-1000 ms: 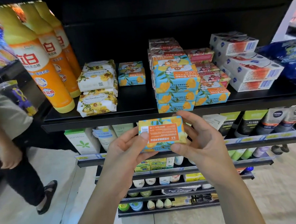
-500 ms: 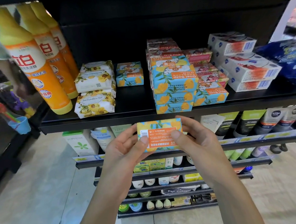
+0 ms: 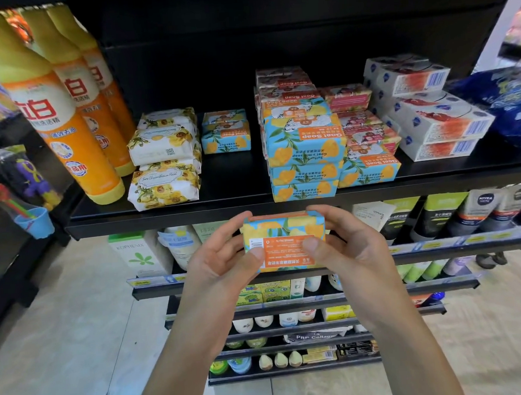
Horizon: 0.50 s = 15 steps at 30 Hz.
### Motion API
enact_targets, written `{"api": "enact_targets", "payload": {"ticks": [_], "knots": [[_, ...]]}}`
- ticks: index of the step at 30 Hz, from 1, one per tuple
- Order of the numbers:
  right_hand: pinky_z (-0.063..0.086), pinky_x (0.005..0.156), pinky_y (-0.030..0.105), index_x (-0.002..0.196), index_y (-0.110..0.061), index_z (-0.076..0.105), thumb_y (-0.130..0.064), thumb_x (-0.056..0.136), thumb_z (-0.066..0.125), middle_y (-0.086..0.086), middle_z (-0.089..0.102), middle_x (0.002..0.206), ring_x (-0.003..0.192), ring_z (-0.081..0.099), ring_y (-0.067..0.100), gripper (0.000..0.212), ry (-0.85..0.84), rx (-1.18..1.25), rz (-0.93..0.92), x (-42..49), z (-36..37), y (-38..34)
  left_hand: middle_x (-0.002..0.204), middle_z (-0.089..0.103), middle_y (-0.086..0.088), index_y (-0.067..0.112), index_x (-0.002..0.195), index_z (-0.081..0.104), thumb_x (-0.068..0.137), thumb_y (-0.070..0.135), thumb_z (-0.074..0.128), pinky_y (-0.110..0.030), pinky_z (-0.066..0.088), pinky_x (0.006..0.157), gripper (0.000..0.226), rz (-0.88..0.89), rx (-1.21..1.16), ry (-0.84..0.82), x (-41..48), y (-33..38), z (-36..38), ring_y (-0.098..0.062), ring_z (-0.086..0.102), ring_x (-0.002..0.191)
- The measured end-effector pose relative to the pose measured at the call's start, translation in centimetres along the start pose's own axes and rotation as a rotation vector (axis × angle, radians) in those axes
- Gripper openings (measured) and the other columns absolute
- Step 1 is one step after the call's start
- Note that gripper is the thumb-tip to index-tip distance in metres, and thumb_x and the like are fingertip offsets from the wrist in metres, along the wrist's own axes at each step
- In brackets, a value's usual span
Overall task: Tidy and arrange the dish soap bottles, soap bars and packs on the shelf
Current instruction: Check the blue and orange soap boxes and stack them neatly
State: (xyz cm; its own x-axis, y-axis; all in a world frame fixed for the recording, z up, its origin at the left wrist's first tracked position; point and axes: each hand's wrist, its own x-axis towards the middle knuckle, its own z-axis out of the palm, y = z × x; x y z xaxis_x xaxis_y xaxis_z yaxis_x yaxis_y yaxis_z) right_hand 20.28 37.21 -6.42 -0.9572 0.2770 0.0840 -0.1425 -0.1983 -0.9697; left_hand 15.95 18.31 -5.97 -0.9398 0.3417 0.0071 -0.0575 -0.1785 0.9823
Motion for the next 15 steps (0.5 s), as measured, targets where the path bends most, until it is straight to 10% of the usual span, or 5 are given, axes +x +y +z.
{"api": "enact_targets", "payload": {"ticks": [15], "knots": [[0.057, 0.094, 0.039, 0.118, -0.024, 0.069, -0.014, 0.077, 0.081, 0.014, 0.068, 0.121, 0.117, 0.064, 0.031, 0.044, -0.135, 0.029, -0.206, -0.27, -0.51, 0.12, 0.116, 0.076, -0.010, 0.009, 0.122, 0.069, 0.084, 0.058, 0.066, -0.040, 0.056, 0.102, 0.062, -0.125, -0.039, -0.006, -0.36, 0.92, 0.51, -0.023, 0.070, 0.115]]}}
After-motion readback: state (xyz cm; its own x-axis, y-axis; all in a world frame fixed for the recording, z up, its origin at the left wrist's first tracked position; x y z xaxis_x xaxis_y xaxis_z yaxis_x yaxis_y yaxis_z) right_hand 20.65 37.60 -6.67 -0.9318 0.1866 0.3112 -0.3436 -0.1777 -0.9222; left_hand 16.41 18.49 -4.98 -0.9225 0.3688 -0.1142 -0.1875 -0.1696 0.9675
